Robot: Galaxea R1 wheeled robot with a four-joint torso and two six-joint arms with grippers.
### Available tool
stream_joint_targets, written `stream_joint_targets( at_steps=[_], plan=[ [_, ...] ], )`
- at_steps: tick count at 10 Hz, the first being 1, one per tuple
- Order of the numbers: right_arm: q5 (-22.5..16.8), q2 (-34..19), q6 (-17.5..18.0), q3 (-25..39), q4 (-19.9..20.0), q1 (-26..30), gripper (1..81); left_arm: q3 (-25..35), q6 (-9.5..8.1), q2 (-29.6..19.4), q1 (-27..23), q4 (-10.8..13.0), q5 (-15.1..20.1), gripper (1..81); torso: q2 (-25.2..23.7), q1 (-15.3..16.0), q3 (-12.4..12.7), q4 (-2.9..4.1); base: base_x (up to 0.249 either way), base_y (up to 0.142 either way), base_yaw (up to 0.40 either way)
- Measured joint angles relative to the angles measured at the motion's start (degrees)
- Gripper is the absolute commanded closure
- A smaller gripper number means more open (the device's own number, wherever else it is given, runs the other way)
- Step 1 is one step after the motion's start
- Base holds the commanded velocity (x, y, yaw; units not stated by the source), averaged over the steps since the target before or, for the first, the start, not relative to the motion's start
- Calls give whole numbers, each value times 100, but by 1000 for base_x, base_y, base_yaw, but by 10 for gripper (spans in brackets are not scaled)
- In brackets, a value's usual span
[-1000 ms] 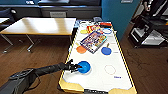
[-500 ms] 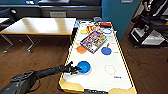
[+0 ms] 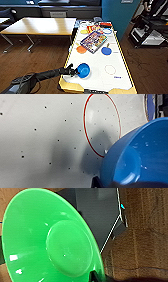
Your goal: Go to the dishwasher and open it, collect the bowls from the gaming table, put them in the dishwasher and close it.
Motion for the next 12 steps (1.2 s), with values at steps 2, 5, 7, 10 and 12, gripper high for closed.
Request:
stream_joint_targets(
  at_steps=[2, 5, 7, 10, 12],
  plan=[
    [-72, 34, 0, -6, -4, 2, 811, 167, 7, -71, -2, 160, 30, 811, 0, 0, 0, 0, 0, 0, 0],
    [-74, 83, 0, -9, -4, 15, 811, 694, 10, -529, 17, 260, 151, 811, 0, 0, -2, 0, 0, 0, 0],
    [-85, 80, 0, -4, -4, 13, 811, 1399, 11, -879, -157, 276, 157, 811, 0, 0, -2, 0, 0, 0, 0],
    [-85, 76, 0, 2, -4, -7, 811, 2720, 13, -1714, -438, 319, 157, 811, 0, 0, -2, 0, 0, 0, 0],
    [-69, 78, 2, 16, -4, -5, 811, 3439, 11, -2549, -438, 468, 160, 811, 0, 0, -2, 0, 0, 0, 0]
  ],
)
